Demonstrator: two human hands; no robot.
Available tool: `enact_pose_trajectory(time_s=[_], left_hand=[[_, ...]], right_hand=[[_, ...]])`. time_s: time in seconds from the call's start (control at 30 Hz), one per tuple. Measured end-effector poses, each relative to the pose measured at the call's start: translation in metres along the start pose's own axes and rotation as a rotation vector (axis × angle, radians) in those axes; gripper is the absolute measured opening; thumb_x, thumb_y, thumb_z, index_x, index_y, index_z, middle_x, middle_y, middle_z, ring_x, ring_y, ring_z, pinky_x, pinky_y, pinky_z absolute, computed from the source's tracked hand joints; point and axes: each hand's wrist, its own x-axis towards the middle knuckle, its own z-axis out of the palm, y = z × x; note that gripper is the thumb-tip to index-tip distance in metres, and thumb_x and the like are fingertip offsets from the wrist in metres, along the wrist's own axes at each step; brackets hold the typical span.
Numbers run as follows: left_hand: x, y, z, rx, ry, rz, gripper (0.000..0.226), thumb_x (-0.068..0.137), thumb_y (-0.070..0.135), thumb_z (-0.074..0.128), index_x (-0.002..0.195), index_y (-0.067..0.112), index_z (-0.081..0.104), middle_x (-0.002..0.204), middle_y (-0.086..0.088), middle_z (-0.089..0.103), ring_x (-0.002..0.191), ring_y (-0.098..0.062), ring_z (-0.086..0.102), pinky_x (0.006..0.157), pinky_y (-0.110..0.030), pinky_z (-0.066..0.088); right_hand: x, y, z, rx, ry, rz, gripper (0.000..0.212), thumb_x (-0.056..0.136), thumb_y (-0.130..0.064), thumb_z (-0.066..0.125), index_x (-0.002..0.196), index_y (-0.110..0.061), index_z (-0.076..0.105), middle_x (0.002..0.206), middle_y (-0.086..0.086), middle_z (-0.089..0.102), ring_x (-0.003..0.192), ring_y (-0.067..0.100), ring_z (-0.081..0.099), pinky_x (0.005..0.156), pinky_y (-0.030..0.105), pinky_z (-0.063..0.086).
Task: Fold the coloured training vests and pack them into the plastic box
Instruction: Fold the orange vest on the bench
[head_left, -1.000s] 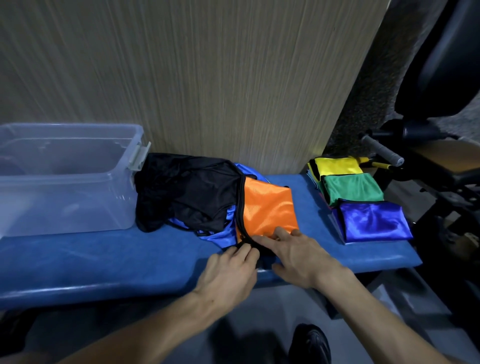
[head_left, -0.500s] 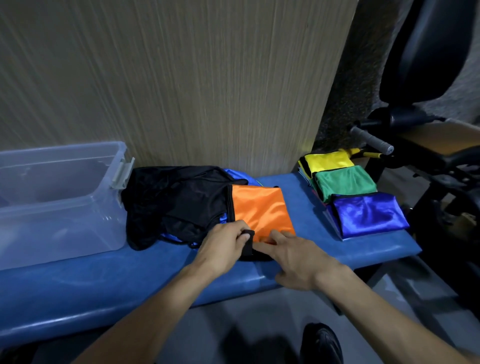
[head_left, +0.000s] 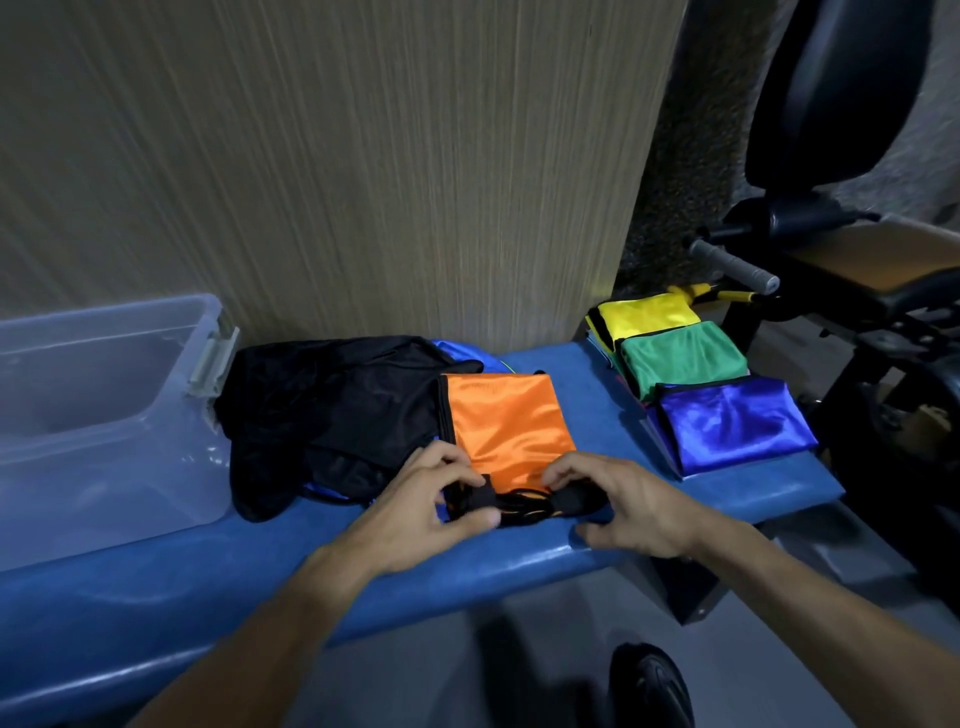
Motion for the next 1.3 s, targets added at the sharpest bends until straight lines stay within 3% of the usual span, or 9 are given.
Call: enact_pose_trajectory(time_s=[0.1, 0.27, 0.4, 0.5, 0.7, 0.87, 0.97, 1.1, 1.3], left_hand=[[-0.005, -0.013, -0.004, 0.069, -0.080, 0.047, 0.045, 0.087, 0.044, 0.073, 0.129, 0.033, 0.061, 0.132, 0.026, 0.040, 0.125, -0.003, 0.042, 0.102, -0.015, 0.037], [-0.002, -0.008, 0.013, 0.082, 0.087, 0.032, 0.024, 0.094, 0.022, 0.066, 0.118, 0.026, 0.064, 0.121, 0.024, 0.045, 0.117, -0.005, 0.044, 0.100, -0.018, 0.037], [0.002, -0.003, 0.017, 0.003, 0.162, -0.080, 0.016, 0.097, 0.027, 0.064, 0.110, 0.020, 0.068, 0.112, 0.021, 0.052, 0.109, 0.000, 0.044, 0.098, -0.019, 0.037], [-0.006, 0.005, 0.018, -0.059, 0.164, -0.082, 0.034, 0.095, 0.053, 0.048, 0.102, 0.026, 0.067, 0.111, 0.021, 0.055, 0.107, 0.002, 0.044, 0.096, -0.015, 0.034], [-0.030, 0.026, 0.029, -0.081, 0.162, -0.055, 0.041, 0.097, 0.067, 0.038, 0.072, 0.036, 0.047, 0.087, 0.023, 0.054, 0.093, -0.004, 0.048, 0.082, -0.013, 0.035], [-0.017, 0.037, 0.027, -0.163, 0.233, -0.270, 0.047, 0.100, 0.050, 0.050, 0.064, 0.019, 0.042, 0.054, 0.015, 0.041, 0.054, -0.005, 0.039, 0.054, -0.024, 0.030], [-0.005, 0.044, 0.020, -0.153, 0.179, -0.415, 0.053, 0.101, 0.052, 0.048, 0.062, 0.018, 0.035, 0.051, 0.010, 0.032, 0.049, -0.008, 0.032, 0.051, -0.029, 0.026], [0.012, 0.047, 0.013, -0.001, 0.092, -0.567, 0.055, 0.101, 0.055, 0.045, 0.062, 0.017, 0.041, 0.058, 0.004, 0.045, 0.057, -0.017, 0.046, 0.055, -0.033, 0.034], [0.029, 0.056, 0.001, 0.424, -0.028, -0.587, 0.053, 0.096, 0.064, 0.043, 0.100, 0.015, 0.064, 0.115, -0.013, 0.066, 0.110, -0.037, 0.061, 0.086, -0.039, 0.049]], right_hand=[[0.003, 0.001, 0.005, 0.088, 0.057, 0.014, 0.054, 0.073, 0.003, 0.073, 0.120, -0.020, 0.061, 0.113, -0.015, 0.065, 0.110, 0.009, 0.063, 0.092, 0.016, 0.046], [0.009, -0.003, 0.022, 0.004, 0.208, 0.027, 0.050, 0.070, 0.004, 0.060, 0.113, -0.022, 0.061, 0.101, -0.016, 0.063, 0.089, 0.000, 0.059, 0.077, 0.012, 0.042], [0.007, -0.009, 0.019, 0.036, 0.319, 0.027, 0.050, 0.071, 0.004, 0.056, 0.113, -0.022, 0.062, 0.107, -0.015, 0.067, 0.100, 0.004, 0.064, 0.086, 0.018, 0.047], [-0.006, -0.016, 0.002, 0.232, 0.320, 0.107, 0.044, 0.079, 0.012, 0.060, 0.111, -0.019, 0.065, 0.107, -0.008, 0.069, 0.092, 0.006, 0.066, 0.081, 0.016, 0.047], [-0.024, -0.021, -0.010, 0.392, 0.184, 0.336, 0.028, 0.086, 0.000, 0.065, 0.102, -0.019, 0.076, 0.103, -0.004, 0.074, 0.098, 0.008, 0.067, 0.084, 0.013, 0.047], [0.000, -0.021, -0.008, 0.397, 0.255, 0.444, 0.020, 0.094, -0.005, 0.060, 0.095, -0.018, 0.075, 0.080, -0.002, 0.070, 0.075, 0.010, 0.060, 0.071, 0.023, 0.046], [0.016, -0.014, -0.006, 0.257, 0.301, 0.492, 0.015, 0.096, -0.015, 0.060, 0.093, -0.019, 0.074, 0.088, 0.000, 0.073, 0.082, 0.012, 0.064, 0.078, 0.029, 0.048], [0.028, -0.013, 0.000, 0.051, 0.344, 0.517, 0.014, 0.098, -0.024, 0.061, 0.099, -0.018, 0.074, 0.100, 0.000, 0.074, 0.098, 0.015, 0.066, 0.078, 0.021, 0.042], [0.037, -0.019, 0.016, -0.277, 0.365, 0.579, 0.021, 0.098, -0.035, 0.052, 0.107, -0.022, 0.066, 0.114, 0.001, 0.060, 0.108, 0.026, 0.062, 0.088, 0.037, 0.048]])
